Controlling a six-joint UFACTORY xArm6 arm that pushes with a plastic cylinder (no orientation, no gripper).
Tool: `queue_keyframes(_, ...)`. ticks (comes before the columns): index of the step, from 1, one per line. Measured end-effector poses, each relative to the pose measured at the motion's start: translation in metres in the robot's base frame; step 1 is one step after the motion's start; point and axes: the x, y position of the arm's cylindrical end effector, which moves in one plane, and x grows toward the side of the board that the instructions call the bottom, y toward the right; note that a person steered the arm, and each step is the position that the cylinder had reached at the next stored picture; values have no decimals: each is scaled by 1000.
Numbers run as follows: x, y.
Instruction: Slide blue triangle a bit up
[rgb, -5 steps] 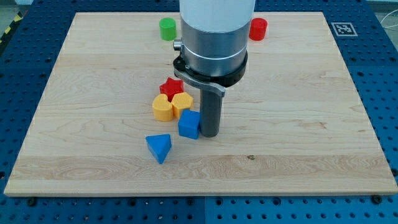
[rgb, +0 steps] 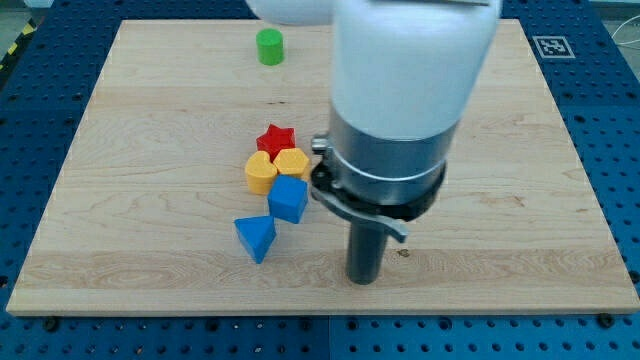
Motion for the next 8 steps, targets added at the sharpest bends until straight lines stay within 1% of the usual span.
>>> queue_keyframes(1, -12, -31)
queue_keyframes(3, -12, -86)
queue_keyframes(6, -29, -147)
queue_keyframes(7, -39, -155)
queue_keyframes(8, -39, -154)
